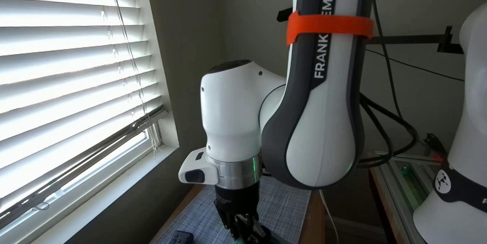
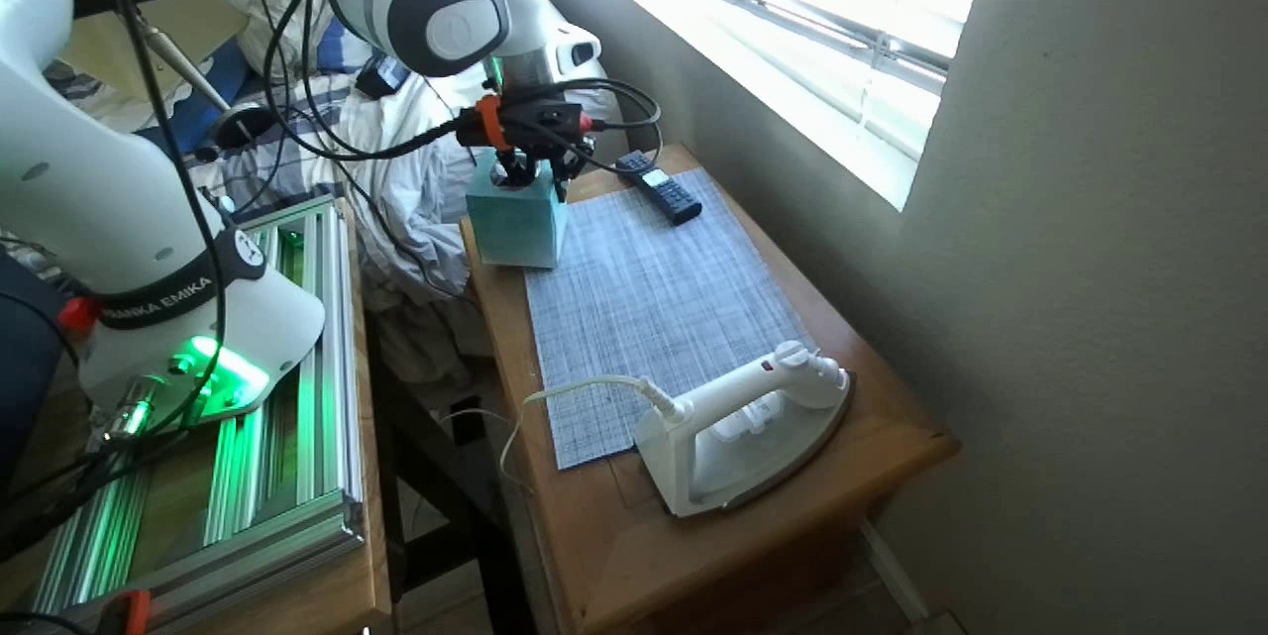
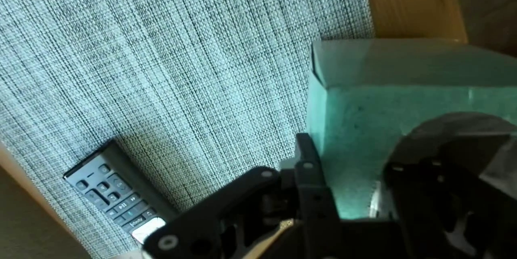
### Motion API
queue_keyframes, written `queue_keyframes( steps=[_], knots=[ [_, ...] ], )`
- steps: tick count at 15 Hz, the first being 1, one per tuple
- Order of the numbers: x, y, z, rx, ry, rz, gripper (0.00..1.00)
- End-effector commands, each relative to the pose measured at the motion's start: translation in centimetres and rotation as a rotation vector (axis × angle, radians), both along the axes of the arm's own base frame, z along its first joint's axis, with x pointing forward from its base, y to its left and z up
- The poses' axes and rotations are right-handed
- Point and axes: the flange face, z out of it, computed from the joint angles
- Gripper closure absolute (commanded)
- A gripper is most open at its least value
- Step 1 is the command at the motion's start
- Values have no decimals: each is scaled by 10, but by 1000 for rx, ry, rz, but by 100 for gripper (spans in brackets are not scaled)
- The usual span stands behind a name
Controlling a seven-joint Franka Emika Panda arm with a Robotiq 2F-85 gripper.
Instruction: Move the box to the right
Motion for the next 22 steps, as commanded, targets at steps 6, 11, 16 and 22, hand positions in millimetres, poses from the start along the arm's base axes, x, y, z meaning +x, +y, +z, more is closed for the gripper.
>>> queue_keyframes(
  steps=[6,11,16,22],
  knots=[
    [24,-62,23,101,-55,-368,99],
    [23,-47,18,117,-28,-301,99],
    [67,-118,75,37,-250,-522,99],
    [95,-251,114,-132,-372,-755,99]
  ],
)
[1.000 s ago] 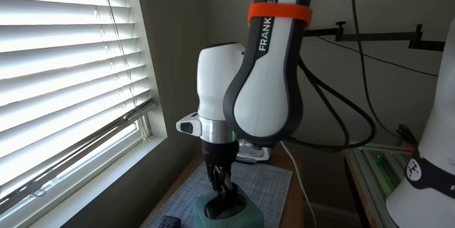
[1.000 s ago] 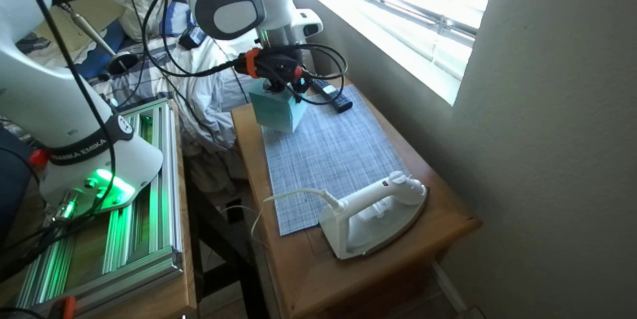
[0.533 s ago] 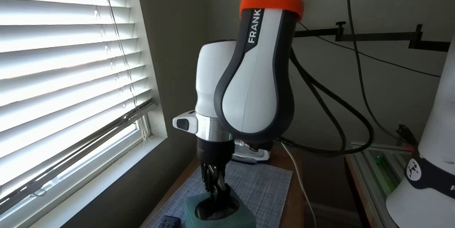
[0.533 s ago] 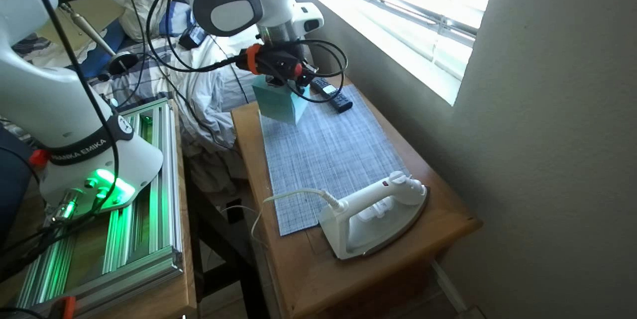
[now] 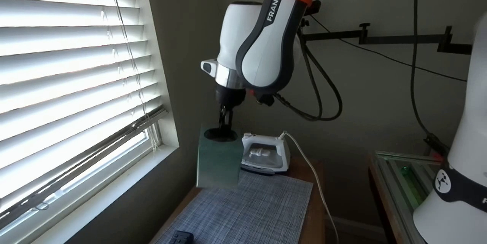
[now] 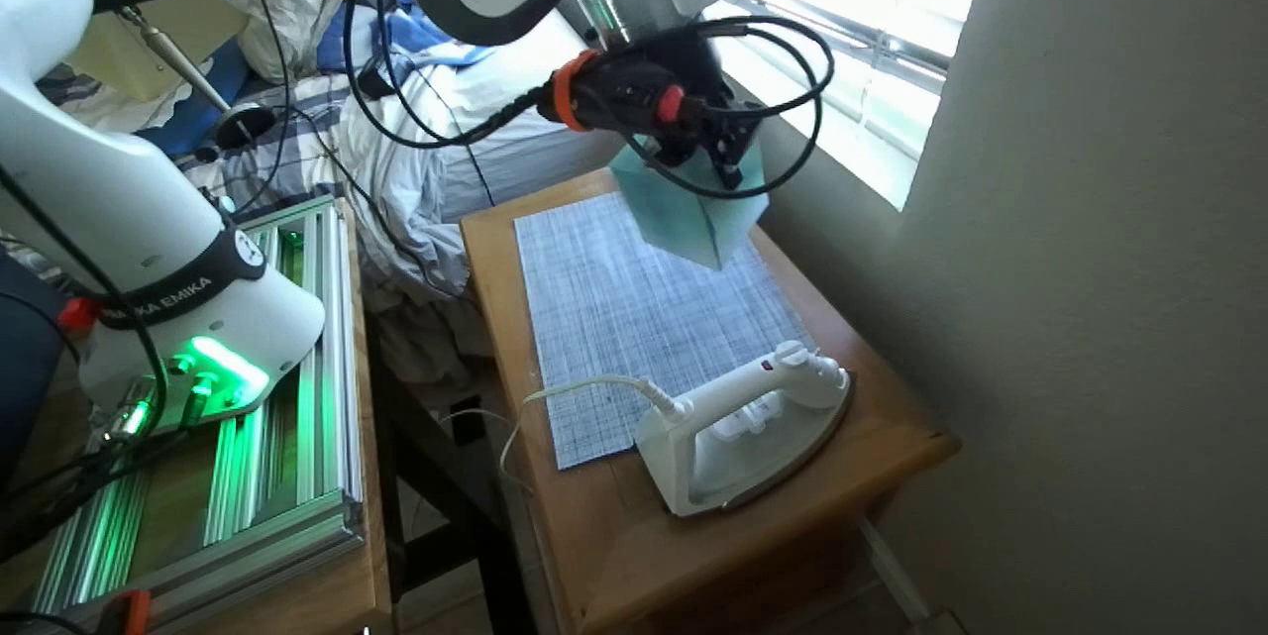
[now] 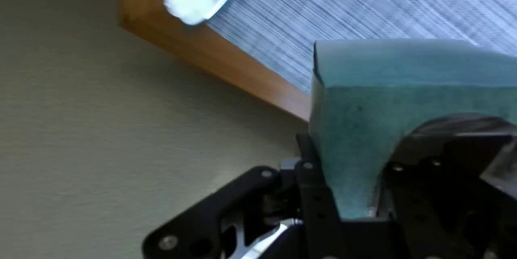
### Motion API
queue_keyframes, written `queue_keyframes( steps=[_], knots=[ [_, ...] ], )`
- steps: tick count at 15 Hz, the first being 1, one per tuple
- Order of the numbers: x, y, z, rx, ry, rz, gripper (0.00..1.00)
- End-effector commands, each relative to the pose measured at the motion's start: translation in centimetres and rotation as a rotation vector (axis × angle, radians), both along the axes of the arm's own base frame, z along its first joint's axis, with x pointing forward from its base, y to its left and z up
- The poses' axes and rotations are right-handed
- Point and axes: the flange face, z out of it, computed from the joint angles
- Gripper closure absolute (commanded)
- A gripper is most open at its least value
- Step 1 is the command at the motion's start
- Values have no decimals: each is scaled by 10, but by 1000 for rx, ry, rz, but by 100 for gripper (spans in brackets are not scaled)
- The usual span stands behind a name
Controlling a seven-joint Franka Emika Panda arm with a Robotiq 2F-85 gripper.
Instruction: Move the box to the right
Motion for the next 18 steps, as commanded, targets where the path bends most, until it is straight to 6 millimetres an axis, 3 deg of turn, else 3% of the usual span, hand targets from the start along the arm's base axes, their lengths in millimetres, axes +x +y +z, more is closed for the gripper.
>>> queue_keyframes(
  steps=[1,2,7,9,11,16,18],
  knots=[
    [1,-21,6,-24,-7,-46,99],
    [2,-35,10,-37,-12,-67,95],
    [7,-41,1,-49,38,-128,99],
    [8,-58,-4,-77,69,-197,99],
    [7,-57,-14,-39,74,-252,99],
    [12,-28,-44,42,92,-313,99],
    [12,-20,-47,88,64,-317,99]
  ],
)
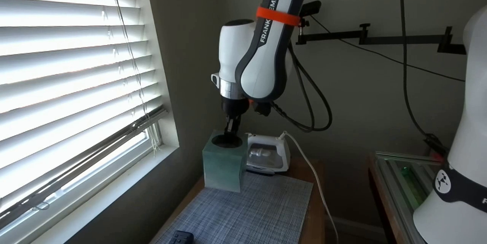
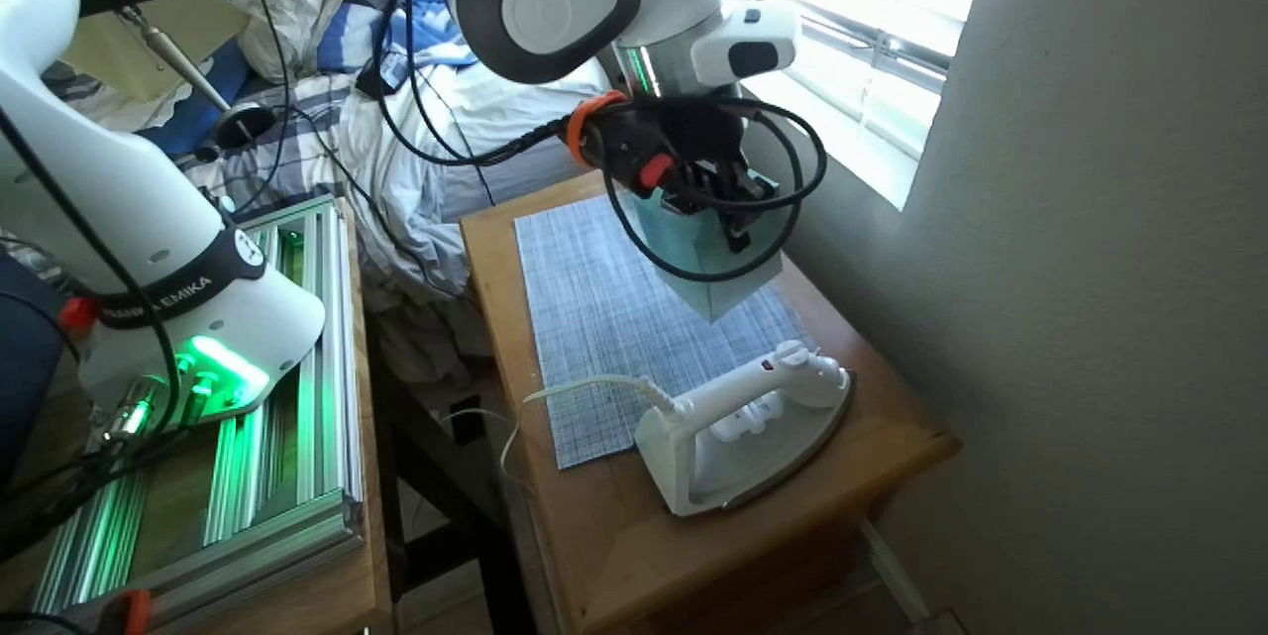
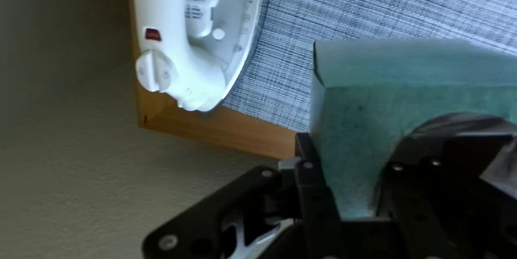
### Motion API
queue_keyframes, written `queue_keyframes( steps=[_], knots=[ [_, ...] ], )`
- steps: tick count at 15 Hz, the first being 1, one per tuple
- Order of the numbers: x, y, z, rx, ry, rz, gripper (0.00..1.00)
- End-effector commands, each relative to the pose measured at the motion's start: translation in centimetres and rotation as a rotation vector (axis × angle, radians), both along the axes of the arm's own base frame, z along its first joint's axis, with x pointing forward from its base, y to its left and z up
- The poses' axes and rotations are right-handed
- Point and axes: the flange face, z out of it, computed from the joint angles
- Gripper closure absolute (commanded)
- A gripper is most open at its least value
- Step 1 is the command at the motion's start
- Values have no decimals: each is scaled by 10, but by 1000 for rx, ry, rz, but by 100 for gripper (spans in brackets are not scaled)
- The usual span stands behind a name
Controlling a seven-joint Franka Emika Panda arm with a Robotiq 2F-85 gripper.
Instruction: Move the box to the right
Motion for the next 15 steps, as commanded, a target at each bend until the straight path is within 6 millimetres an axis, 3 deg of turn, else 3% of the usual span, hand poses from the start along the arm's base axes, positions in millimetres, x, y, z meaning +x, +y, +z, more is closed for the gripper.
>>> queue_keyframes(
  steps=[1,4,10,15],
  knots=[
    [2,5,-3,20,-9,-12,95],
    [5,8,-5,37,-32,-66,99],
    [31,-30,4,-43,-142,-423,99],
    [39,-25,-19,-102,-63,-515,99]
  ],
)
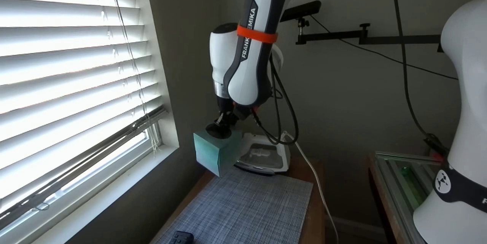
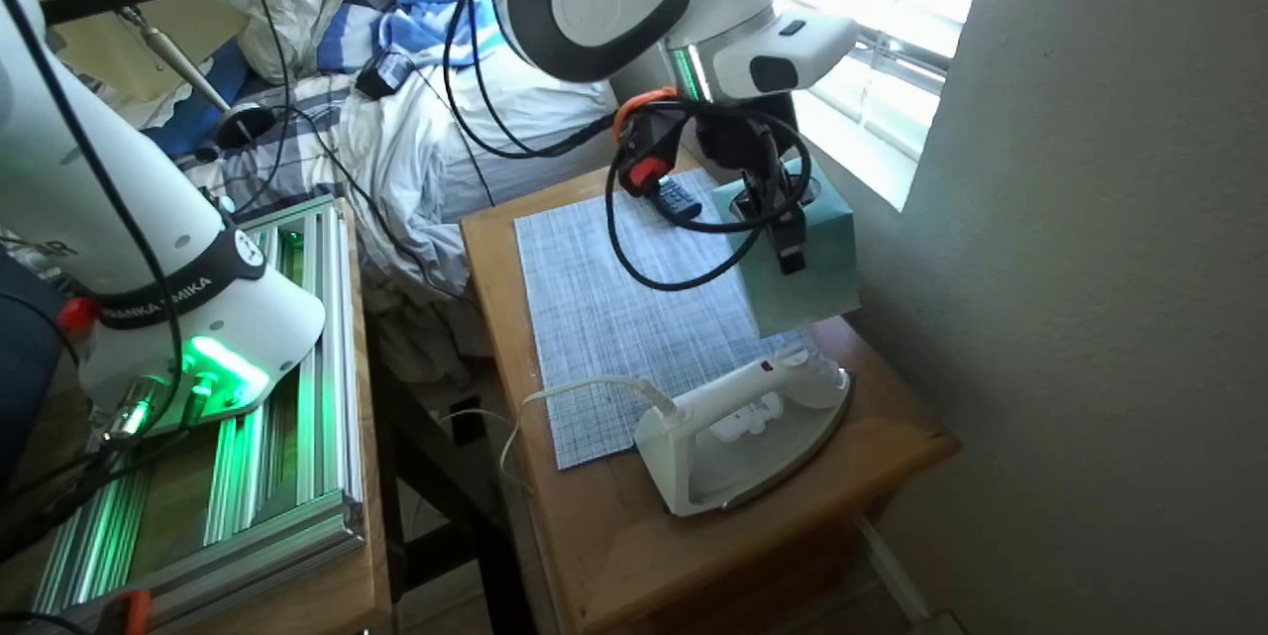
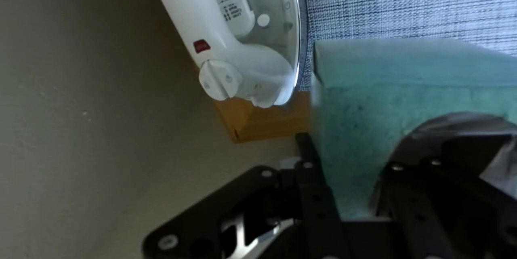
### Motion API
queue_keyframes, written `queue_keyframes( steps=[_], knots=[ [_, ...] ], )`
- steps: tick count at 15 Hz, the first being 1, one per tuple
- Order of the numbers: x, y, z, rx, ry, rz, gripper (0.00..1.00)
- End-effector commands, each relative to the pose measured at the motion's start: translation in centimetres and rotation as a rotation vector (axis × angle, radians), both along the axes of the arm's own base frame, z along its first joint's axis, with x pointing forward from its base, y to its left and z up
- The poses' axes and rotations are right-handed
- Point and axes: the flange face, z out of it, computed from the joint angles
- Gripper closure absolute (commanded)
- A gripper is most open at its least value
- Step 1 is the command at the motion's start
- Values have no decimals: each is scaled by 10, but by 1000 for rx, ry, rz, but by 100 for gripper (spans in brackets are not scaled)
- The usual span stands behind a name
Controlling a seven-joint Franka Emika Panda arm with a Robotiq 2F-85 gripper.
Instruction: Move the box to the right
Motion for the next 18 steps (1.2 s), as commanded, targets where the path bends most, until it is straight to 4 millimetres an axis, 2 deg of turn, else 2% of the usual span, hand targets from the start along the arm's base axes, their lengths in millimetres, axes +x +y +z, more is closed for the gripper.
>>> queue_keyframes(
  steps=[1,4,8,11,14,15,16,18],
  knots=[
    [11,4,-22,-24,59,-54,99],
    [16,9,-32,28,65,-28,99],
    [24,9,-35,137,65,62,99],
    [32,-13,-35,170,58,106,99],
    [33,-39,-23,117,55,134,99],
    [31,-42,-19,89,61,154,99],
    [29,-37,-26,119,46,120,95],
    [28,-44,-23,102,49,130,99]
  ],
)
